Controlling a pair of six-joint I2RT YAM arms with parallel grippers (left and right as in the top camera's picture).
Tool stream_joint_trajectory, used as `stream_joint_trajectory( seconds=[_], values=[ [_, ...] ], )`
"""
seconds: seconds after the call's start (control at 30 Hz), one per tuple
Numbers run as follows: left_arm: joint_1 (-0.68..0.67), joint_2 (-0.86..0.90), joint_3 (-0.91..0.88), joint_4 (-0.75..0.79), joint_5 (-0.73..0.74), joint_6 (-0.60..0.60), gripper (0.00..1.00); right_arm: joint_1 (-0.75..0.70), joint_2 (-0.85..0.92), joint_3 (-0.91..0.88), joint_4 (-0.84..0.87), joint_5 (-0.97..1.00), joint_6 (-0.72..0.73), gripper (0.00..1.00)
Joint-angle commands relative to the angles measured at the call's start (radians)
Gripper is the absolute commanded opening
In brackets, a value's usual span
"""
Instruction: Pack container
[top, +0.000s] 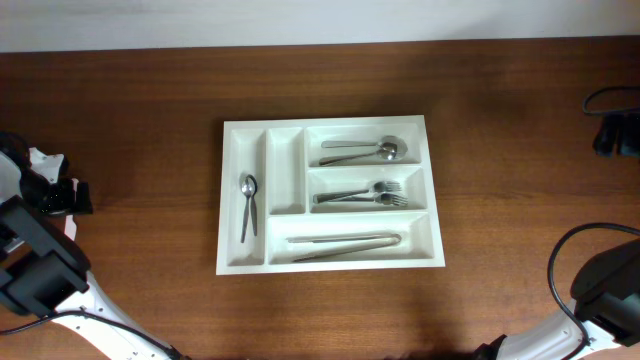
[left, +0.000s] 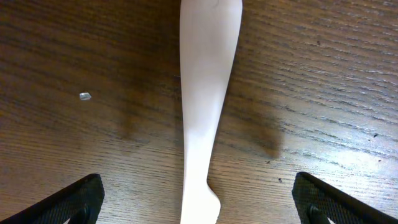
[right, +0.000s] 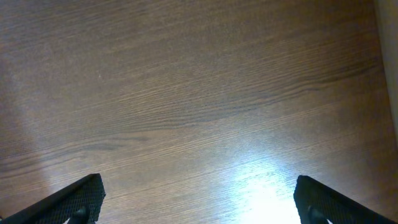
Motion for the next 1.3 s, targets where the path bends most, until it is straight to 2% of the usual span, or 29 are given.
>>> stream_joint_trajectory(
  seconds=[0.0, 1.27],
  values=[
    [0.004, -0.012, -0.014, 0.005, 0.018, 0.021, 0.99, -0.006, -0.002, 0.000, 0.000, 0.002, 0.008, 0.99],
    [0.005, -0.009, -0.072, 0.083, 0.019, 0.035, 0.99, -0.006, -0.002, 0.000, 0.000, 0.002, 0.008, 0.99]
  ],
)
